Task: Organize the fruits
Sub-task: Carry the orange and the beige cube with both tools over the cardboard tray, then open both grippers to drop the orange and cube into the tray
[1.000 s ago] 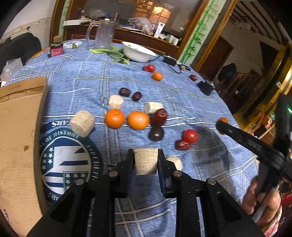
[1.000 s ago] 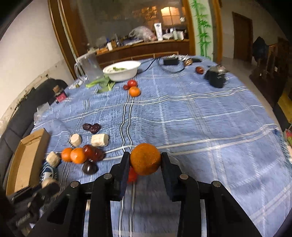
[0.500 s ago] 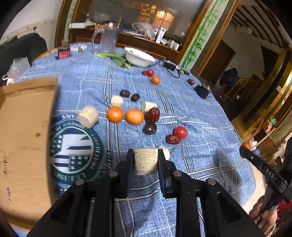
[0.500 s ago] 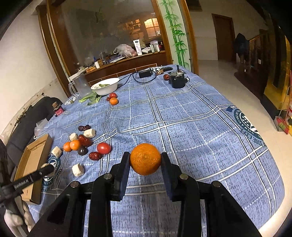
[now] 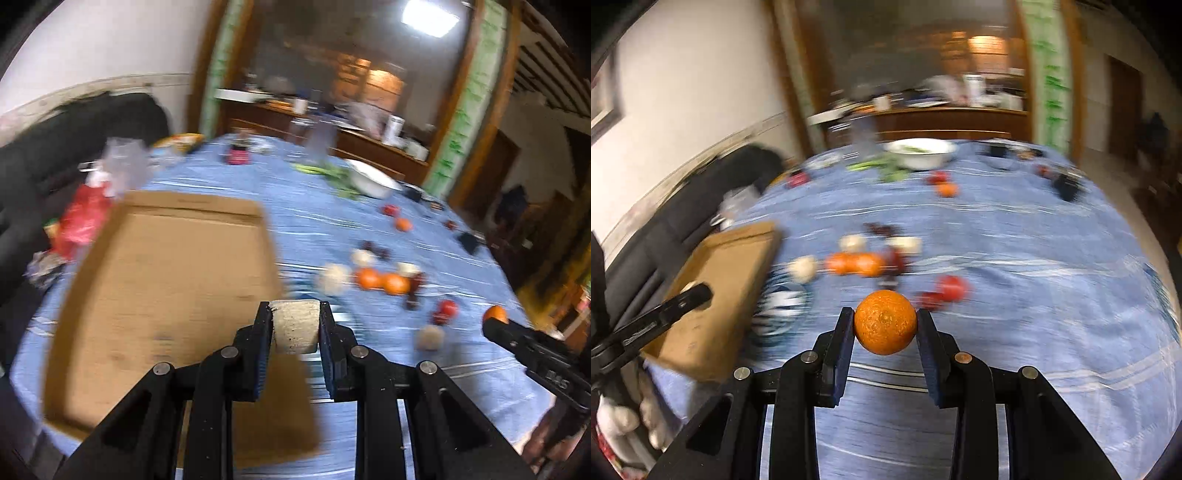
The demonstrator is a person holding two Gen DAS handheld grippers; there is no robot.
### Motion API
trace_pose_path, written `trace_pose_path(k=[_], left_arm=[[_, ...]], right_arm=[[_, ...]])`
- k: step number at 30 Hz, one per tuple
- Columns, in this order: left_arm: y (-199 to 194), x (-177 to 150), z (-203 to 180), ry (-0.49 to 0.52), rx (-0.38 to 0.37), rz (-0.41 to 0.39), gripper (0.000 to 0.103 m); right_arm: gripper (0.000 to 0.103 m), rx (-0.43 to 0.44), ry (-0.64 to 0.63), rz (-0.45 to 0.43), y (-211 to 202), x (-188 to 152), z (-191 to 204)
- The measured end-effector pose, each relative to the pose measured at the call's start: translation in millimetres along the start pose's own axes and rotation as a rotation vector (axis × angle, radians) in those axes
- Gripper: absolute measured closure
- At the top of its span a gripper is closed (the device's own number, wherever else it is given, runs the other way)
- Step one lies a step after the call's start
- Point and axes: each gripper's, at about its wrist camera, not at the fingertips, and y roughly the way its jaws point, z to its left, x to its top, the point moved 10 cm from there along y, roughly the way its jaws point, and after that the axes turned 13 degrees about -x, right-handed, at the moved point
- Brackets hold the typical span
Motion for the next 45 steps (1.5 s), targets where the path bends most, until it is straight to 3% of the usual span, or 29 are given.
trace_pose_path(k=[3, 7, 11, 17, 29, 34, 36, 39, 45], left_arm=[[-11.7, -4.2, 56.9, -0.085, 0.079, 0.0, 0.08], [-18.1, -10.3, 105.0, -0.162, 0.146, 0.009, 0.08], [-17.9, -15.2, 129.2, -0.166, 0.192, 0.031, 0.08], [-5.4, -22.1, 123.6, -0.071, 0.229, 0.083, 0.08], [-5.8, -28.9, 130.1, 0.034, 0.256, 0.119, 0.079], [-10.4, -25.6, 136.3, 0.066, 0.26, 0.113, 0.079], [-12.5, -25.5, 136.1, 0.066, 0.251, 0.11, 0.079], [-15.9, -22.1, 131.5, 0.033, 0.21, 0.098, 0.071], [-36.5, -7.2, 114.9, -0.057, 0.163, 0.021, 0.051]], right_arm=[[0.067, 0.095, -0.103, 0.021, 8.5, -0.4, 65.6], [0.066, 0.18, -0.223, 0.062, 23.1, -9.8, 138.9], [0.066, 0.22, -0.315, 0.077, 35.0, -20.5, 187.2], [0.066, 0.267, -0.381, 0.162, 66.7, -49.3, 230.5], [0.065, 0.26, -0.395, 0.168, 62.0, -70.5, 239.7], [0.064, 0.296, -0.37, 0.174, 53.7, -71.9, 248.6], [0.054, 0.279, -0.378, 0.163, 53.1, -69.8, 249.1], [0.038, 0.254, -0.38, 0.099, 44.2, -57.8, 242.9], [0.024, 0.205, -0.301, -0.051, 10.4, -29.1, 198.3]])
